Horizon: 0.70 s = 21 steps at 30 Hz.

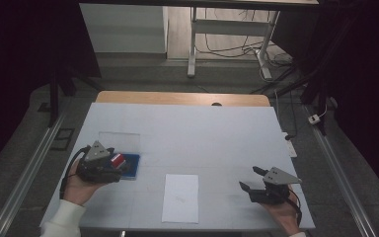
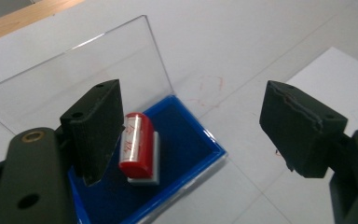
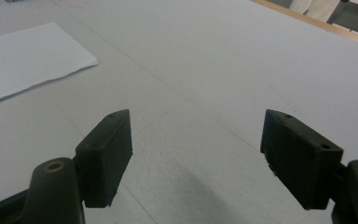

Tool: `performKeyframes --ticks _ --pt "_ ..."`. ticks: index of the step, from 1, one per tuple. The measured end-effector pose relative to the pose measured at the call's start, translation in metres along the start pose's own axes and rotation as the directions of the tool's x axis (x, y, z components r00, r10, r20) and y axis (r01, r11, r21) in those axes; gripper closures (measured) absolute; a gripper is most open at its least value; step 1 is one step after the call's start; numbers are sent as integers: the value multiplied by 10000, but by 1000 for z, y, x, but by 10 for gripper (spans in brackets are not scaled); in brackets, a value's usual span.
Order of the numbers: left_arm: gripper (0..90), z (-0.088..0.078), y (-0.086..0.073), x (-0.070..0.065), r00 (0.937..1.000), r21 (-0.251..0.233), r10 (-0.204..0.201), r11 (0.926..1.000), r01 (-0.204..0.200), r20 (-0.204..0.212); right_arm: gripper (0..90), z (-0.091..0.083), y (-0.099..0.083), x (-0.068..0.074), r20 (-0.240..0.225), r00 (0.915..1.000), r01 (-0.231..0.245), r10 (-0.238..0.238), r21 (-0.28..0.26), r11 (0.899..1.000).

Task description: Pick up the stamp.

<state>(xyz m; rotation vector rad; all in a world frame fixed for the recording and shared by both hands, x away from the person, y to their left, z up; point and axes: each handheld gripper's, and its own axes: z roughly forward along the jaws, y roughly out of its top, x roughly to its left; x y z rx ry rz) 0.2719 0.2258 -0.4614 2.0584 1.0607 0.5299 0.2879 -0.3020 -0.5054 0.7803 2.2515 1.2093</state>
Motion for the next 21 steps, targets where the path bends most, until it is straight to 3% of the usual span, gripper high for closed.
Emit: performKeyframes --ticks 9,14,21 --pt "234 14 8 13 10000 397 31 9992 -28 -84 243 2 0 1 17 10000 -39 39 6 10000" --pt "248 25 5 23 9997 889 -31 9960 53 -247 244 2 -1 1 12 10000 -25 25 80 10000" --pt "281 33 1 27 9990 1209 158 9926 -108 -412 245 3 -1 1 72 10000 29 -30 233 9997"
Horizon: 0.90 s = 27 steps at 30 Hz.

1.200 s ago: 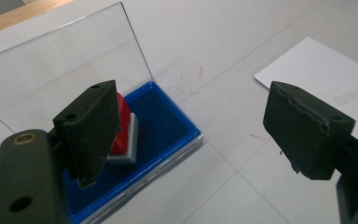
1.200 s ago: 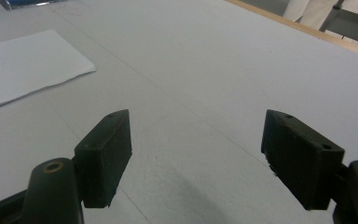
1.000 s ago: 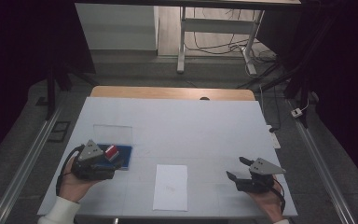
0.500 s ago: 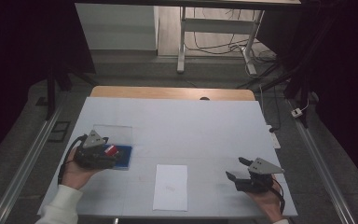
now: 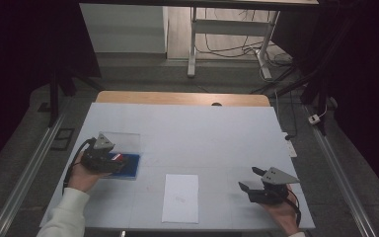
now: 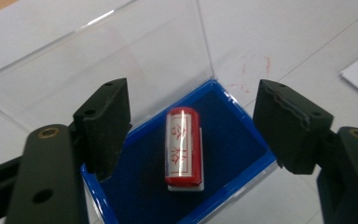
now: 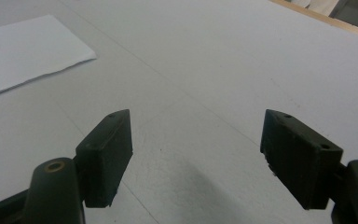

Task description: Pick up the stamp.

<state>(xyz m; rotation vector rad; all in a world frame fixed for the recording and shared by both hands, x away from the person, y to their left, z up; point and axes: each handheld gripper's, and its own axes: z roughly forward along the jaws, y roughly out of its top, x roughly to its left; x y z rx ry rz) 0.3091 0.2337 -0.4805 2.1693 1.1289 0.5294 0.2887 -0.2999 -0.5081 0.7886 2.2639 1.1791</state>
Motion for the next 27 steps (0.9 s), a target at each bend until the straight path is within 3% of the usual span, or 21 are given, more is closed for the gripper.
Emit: performKeyframes --ticks 2,4,15,27 --pt "301 3 -1 -2 9990 250 289 9993 -281 -350 245 0 0 0 10 10000 8 -8 3 10000" --pt "319 6 -3 -3 9981 411 462 9982 -445 -400 245 0 0 0 20 10000 -1 1 -1 10000" --pt "462 9 -10 0 9996 420 289 9987 -286 -60 248 1 -1 1 7 10000 27 -27 107 9999" --pt "631 9 -11 3 9999 553 87 9984 -83 -61 250 0 -3 0 33 10000 -10 9 170 9999"
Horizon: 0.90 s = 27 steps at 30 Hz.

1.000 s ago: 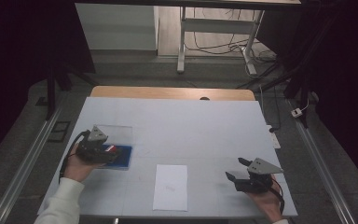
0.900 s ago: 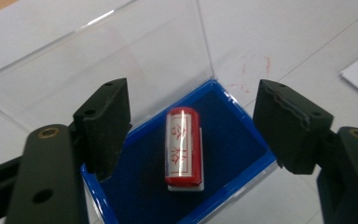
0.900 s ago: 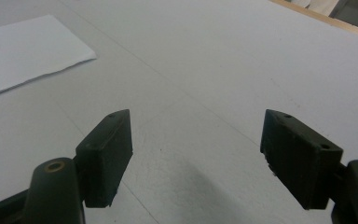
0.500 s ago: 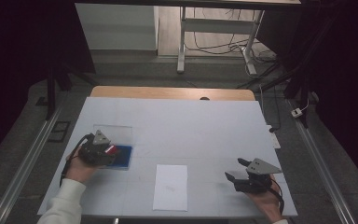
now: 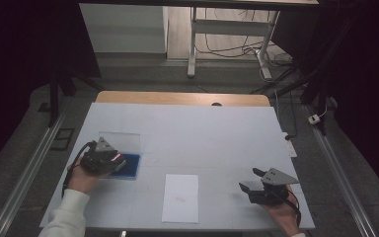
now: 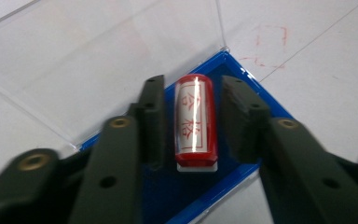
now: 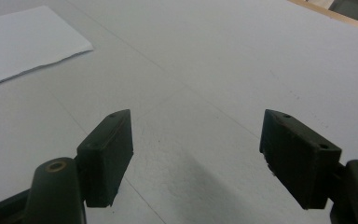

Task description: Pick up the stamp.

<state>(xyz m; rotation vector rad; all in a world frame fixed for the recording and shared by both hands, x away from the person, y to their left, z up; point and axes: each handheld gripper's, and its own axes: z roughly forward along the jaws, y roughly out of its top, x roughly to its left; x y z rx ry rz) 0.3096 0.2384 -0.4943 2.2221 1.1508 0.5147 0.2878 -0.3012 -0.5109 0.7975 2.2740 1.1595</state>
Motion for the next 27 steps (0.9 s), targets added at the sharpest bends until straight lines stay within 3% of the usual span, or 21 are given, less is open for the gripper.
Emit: performKeyframes --ticks 2,17,27 --pt "680 0 0 0 9999 -15 6 10000 -6 125 250 0 0 0 19 10000 24 -24 29 10000" --pt "704 -2 1 2 9992 19 -135 9999 134 379 253 -1 0 1 35 10000 61 -61 4 10000" --pt "704 -20 1 3 9980 -529 -281 9981 311 564 255 -2 -1 0 53 10000 10 -10 -68 10000"
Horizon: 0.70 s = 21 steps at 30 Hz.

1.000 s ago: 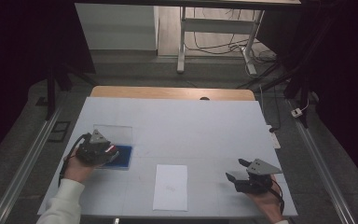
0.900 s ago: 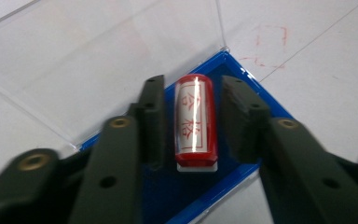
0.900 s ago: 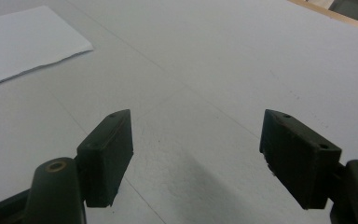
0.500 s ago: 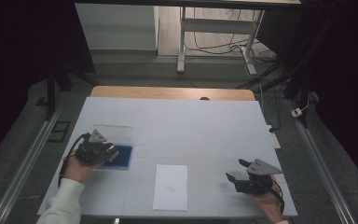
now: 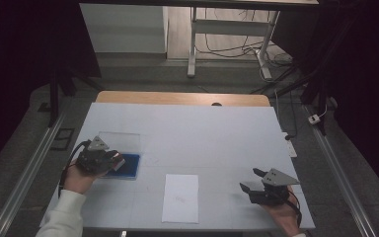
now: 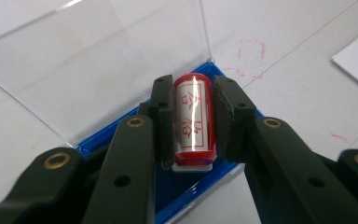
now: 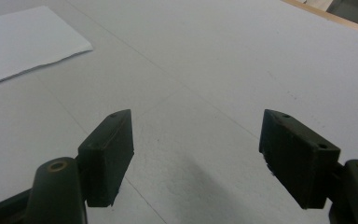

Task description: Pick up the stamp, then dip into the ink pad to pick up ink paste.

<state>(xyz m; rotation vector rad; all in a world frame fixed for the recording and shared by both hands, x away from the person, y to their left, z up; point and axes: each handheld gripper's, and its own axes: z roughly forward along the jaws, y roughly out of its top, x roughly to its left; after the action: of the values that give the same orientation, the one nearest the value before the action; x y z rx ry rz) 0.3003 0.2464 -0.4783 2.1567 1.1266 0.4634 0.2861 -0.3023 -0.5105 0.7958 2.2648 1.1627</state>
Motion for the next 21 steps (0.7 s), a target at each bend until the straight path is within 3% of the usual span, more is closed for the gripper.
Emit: performKeyframes --ticks 13,21 --pt "704 -25 13 -4 9997 -670 231 9975 -224 101 258 0 0 1 11 10000 80 -80 11 10000" --pt "704 -25 16 -6 9994 -330 101 9994 -90 323 258 -1 1 0 -82 10000 40 -41 -86 10000"
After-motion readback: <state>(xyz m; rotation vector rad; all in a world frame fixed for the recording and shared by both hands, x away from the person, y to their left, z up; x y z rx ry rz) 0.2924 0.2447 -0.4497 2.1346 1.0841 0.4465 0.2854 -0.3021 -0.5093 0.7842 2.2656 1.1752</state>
